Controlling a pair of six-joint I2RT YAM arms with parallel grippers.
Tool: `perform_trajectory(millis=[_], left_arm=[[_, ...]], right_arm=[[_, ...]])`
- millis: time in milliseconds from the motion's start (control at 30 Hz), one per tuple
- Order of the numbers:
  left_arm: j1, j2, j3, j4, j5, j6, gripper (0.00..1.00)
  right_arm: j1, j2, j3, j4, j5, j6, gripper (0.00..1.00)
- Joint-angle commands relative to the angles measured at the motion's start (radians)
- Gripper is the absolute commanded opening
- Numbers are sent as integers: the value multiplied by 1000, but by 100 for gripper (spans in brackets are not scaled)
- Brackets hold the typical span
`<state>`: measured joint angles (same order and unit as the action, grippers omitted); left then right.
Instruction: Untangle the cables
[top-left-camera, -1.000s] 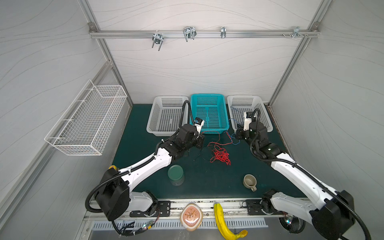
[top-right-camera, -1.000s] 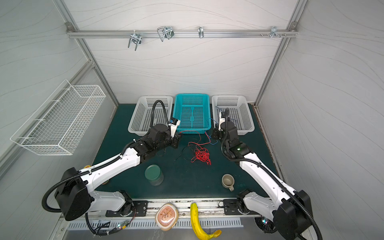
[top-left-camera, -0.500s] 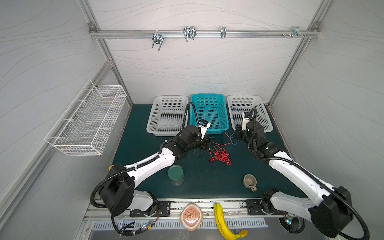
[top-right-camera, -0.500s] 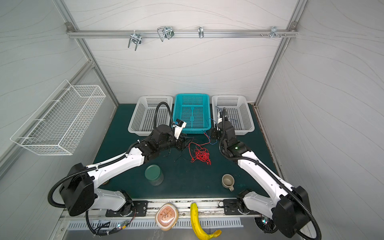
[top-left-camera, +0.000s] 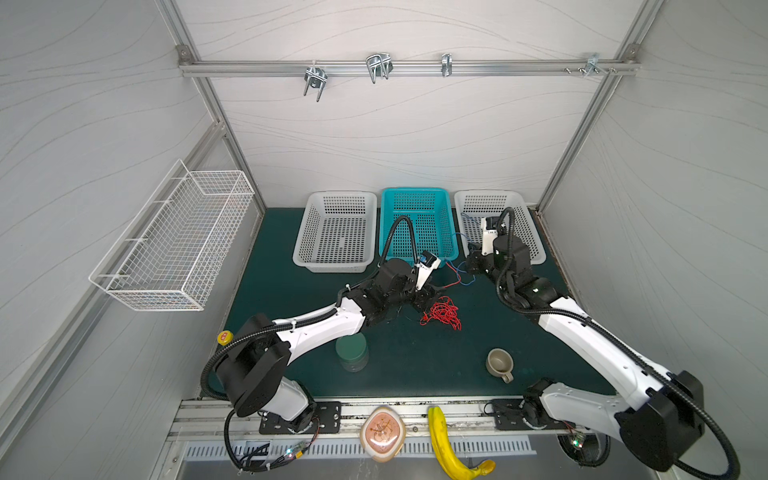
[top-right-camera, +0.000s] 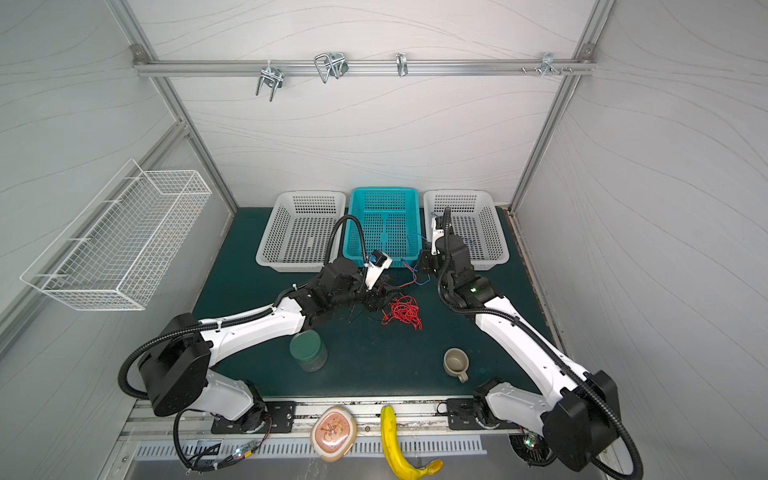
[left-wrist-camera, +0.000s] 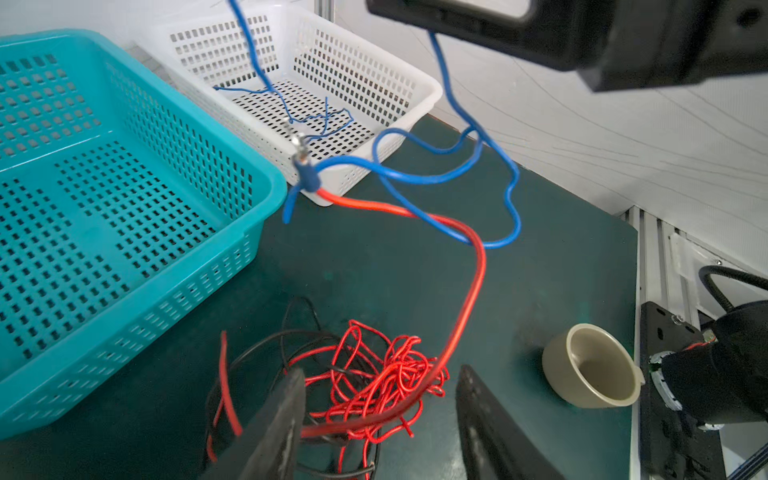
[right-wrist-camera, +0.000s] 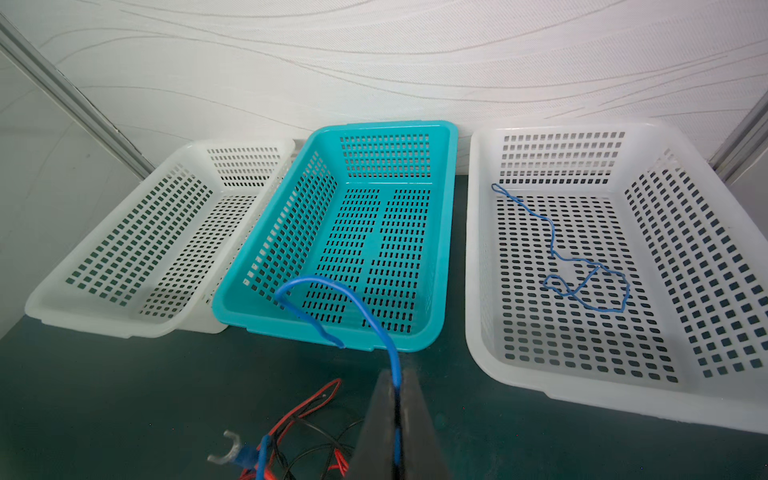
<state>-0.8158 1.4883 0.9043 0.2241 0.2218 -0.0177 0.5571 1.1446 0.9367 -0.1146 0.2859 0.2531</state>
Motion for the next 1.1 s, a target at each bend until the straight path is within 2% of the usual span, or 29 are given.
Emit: perform_trajectory(millis=[0, 133, 200, 333, 367, 400, 600, 833, 933, 1067], left_arm=[[-18, 25, 23, 74, 6, 71, 58], [-24, 51, 45, 69, 30, 72, 50], [-28, 62, 55, 68, 39, 69, 39], [-33, 87, 95, 19, 49, 52, 8], [-34, 90, 109, -3, 57, 51, 2], [-35, 93, 120, -16, 66, 48, 0], [-40, 54, 109, -2, 138, 33, 0], [-39, -82, 76, 23, 204, 8, 0], [-39, -159, 49, 32, 184, 14, 0], [-37, -255, 16, 12, 98, 39, 0]], right_arm=[[7, 16, 27, -30, -25, -5, 0], [7, 26, 33, -37, -41, 1, 0], [7, 28, 33, -36, -40, 5, 0], [6, 32, 28, -27, -36, 12, 0], [5, 37, 25, -24, -34, 14, 0], [5, 41, 22, -21, -29, 15, 0], [5, 96, 4, 1, 3, 25, 0], [-6, 185, 1, 6, 25, 20, 0], [-20, 211, -4, 8, 22, 24, 0], [-47, 219, -13, 2, 14, 31, 0]])
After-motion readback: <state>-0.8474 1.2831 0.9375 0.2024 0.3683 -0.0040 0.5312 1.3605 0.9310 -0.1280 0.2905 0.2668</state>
